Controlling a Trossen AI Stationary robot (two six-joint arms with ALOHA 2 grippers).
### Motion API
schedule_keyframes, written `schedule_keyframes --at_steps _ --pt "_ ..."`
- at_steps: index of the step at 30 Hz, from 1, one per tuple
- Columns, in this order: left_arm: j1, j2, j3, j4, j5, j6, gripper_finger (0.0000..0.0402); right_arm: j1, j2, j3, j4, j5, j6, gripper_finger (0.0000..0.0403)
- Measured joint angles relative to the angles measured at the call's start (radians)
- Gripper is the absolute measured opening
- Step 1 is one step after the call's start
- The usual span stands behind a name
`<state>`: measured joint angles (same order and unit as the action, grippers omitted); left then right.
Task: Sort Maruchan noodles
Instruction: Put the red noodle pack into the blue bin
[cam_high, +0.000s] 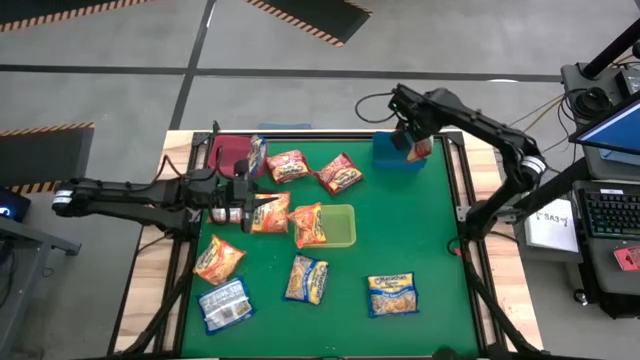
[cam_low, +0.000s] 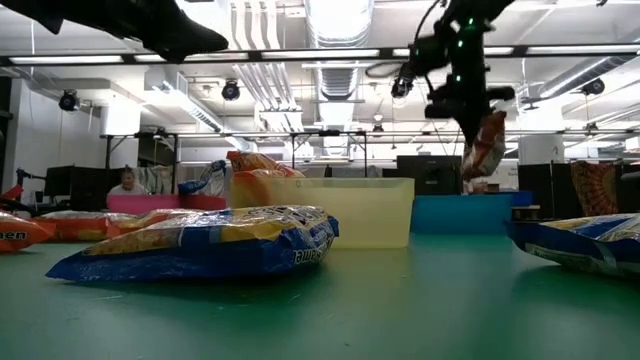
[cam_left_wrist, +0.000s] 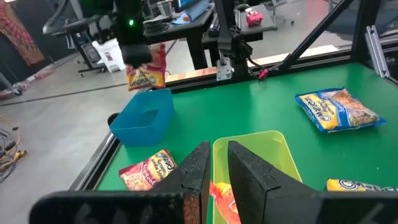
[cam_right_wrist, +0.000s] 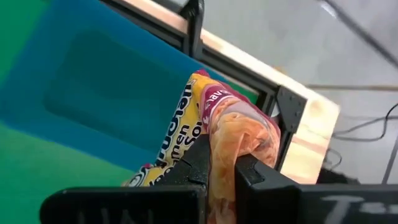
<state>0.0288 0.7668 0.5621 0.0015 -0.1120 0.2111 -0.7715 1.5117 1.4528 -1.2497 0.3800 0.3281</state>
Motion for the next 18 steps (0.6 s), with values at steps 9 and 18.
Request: schedule_keyframes --at_steps 9,18 --pt "0.0 -0.004 0.0 0.002 0.0 0.001 0.0039 -0.065 0.065 0.0 0.003 -0.016 -0.013 0.0012" --pt "0.0 -0.004 0.0 0.002 0.0 0.001 0.0039 -0.069 0.118 0.0 0.07 -0.013 -0.087 0.0012"
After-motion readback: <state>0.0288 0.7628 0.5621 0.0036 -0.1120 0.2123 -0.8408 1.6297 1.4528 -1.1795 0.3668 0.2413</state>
